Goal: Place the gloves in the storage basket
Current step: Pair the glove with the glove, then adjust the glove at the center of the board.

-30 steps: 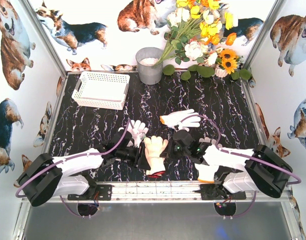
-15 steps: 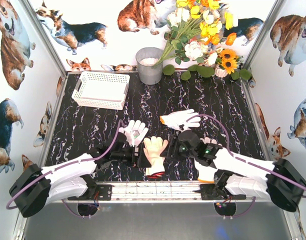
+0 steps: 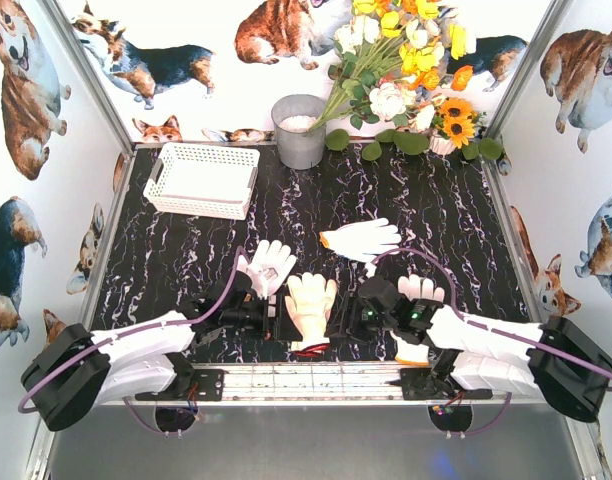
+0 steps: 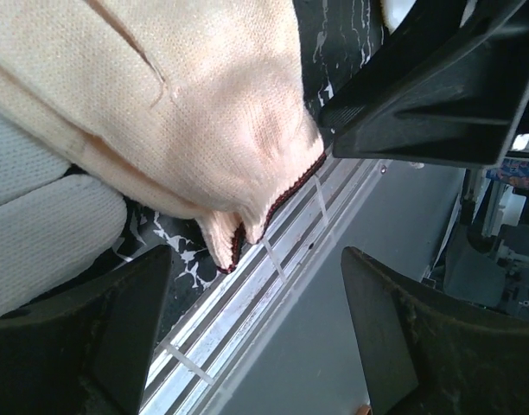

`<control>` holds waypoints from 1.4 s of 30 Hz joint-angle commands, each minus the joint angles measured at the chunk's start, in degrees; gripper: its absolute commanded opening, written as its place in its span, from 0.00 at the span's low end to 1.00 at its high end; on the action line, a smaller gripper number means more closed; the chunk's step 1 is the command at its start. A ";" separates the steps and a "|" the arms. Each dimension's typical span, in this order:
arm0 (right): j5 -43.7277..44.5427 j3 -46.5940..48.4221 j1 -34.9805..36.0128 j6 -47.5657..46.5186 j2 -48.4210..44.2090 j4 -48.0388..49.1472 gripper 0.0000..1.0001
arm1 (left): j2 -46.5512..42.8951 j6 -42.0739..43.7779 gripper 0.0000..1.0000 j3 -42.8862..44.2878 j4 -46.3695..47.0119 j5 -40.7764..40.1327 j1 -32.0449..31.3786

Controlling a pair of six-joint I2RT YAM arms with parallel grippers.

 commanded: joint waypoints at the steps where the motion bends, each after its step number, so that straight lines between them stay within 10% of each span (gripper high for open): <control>1: -0.57 0.46 0.96 0.58 2.18 6.97 0.39 | 0.91 -0.70 0.72 -0.63 4.40 1.11 -0.20; 11: -0.82 0.30 1.96 1.20 5.98 10.40 0.26 | 3.50 -0.95 0.56 -1.15 6.55 1.67 -0.59; 18: -0.81 0.56 2.86 2.64 9.23 11.57 0.12 | 4.68 -1.33 0.25 -1.96 7.15 0.74 -1.81; 33: 1.87 -0.14 2.96 5.02 7.58 10.04 0.06 | -2.51 3.59 0.30 0.93 -7.47 -7.76 -2.40; 42: 2.03 -0.05 3.03 5.20 7.52 9.82 0.06 | 2.37 -0.39 0.21 -1.15 2.62 -3.27 -3.21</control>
